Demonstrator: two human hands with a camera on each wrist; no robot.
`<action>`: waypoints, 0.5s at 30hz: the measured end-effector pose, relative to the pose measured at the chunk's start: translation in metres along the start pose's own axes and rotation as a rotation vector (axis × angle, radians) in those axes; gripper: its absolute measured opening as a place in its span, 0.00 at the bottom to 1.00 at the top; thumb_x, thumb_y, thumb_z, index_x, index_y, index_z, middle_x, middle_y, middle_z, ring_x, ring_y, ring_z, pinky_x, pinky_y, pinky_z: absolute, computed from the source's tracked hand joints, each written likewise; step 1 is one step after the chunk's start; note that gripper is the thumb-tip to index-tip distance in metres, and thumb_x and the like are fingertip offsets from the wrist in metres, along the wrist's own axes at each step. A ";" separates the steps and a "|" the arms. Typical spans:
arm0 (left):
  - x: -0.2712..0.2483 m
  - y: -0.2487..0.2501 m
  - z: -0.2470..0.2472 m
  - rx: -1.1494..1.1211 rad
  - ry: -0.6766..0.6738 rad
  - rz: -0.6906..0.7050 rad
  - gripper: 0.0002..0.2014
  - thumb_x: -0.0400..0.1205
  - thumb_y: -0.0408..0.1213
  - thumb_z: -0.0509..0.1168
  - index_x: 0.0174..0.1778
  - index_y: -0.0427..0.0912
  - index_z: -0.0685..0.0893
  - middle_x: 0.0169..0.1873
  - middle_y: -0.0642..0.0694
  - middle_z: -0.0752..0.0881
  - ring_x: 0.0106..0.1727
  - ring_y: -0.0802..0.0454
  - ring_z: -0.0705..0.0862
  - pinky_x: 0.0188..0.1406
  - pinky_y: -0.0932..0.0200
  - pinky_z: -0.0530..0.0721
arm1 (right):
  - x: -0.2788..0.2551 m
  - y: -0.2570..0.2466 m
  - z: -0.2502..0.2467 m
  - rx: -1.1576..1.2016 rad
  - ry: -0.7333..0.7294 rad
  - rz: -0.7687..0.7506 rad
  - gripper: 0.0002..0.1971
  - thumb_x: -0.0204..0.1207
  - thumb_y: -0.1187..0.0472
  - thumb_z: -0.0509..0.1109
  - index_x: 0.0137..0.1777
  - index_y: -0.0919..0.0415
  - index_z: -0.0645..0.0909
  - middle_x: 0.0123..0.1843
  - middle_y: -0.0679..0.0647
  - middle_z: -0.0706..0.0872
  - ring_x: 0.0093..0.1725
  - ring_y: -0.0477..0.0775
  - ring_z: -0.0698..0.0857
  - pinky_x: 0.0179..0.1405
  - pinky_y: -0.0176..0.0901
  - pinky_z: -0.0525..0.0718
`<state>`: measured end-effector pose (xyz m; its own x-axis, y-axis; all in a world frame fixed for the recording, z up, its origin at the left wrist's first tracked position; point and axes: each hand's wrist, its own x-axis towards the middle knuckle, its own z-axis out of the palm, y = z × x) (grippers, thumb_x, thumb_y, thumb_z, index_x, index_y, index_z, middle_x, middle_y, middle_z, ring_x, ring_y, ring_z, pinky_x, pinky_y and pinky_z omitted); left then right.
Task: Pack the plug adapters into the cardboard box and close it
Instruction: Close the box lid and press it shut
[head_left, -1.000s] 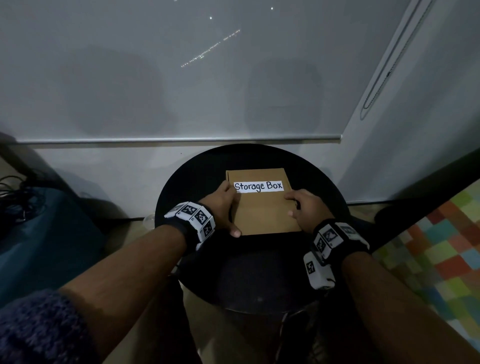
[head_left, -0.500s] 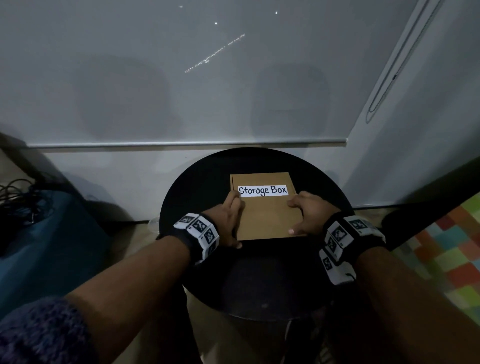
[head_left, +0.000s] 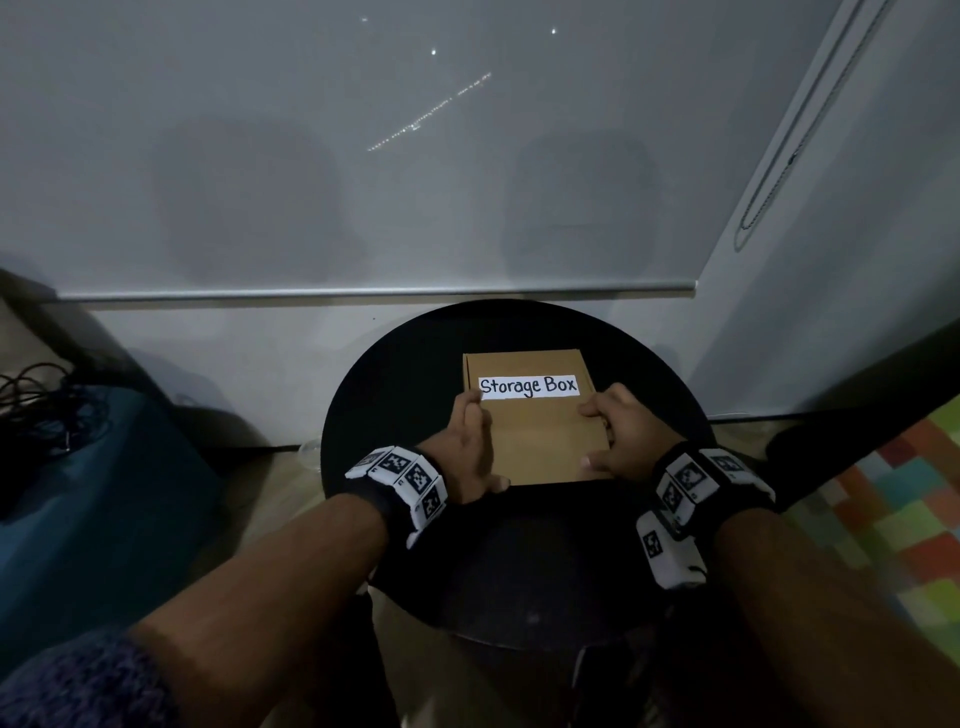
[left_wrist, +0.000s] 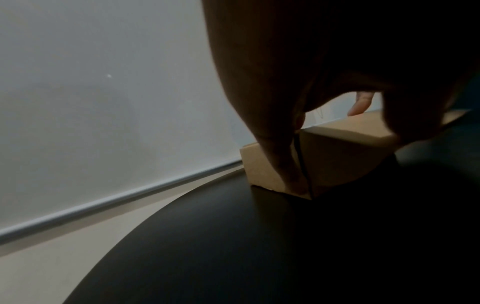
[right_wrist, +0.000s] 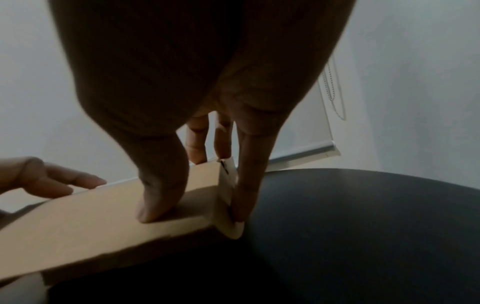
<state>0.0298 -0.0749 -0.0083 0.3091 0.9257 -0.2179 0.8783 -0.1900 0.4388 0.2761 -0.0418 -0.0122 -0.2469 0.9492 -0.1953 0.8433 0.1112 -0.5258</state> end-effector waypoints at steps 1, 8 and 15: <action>0.001 0.000 0.000 -0.014 0.005 0.000 0.40 0.76 0.50 0.74 0.72 0.31 0.59 0.81 0.42 0.45 0.61 0.42 0.81 0.53 0.64 0.71 | 0.000 0.002 0.001 0.019 0.008 -0.013 0.33 0.63 0.58 0.82 0.68 0.58 0.74 0.62 0.46 0.66 0.62 0.54 0.78 0.69 0.51 0.80; 0.007 -0.003 -0.005 0.011 -0.003 0.007 0.36 0.76 0.46 0.74 0.70 0.34 0.61 0.77 0.45 0.52 0.57 0.40 0.82 0.53 0.55 0.77 | -0.002 0.006 0.005 0.097 0.092 -0.063 0.20 0.74 0.65 0.73 0.66 0.61 0.77 0.71 0.54 0.68 0.59 0.48 0.75 0.72 0.52 0.77; 0.015 -0.013 -0.005 -0.012 -0.022 0.030 0.38 0.71 0.44 0.79 0.67 0.37 0.65 0.67 0.47 0.61 0.57 0.40 0.81 0.59 0.46 0.81 | -0.002 0.000 0.008 0.032 0.057 0.011 0.26 0.73 0.61 0.74 0.69 0.57 0.71 0.73 0.53 0.63 0.63 0.54 0.77 0.68 0.49 0.79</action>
<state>0.0208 -0.0571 -0.0133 0.3434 0.9123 -0.2231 0.8642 -0.2138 0.4555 0.2730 -0.0460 -0.0183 -0.2096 0.9656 -0.1537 0.8299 0.0926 -0.5502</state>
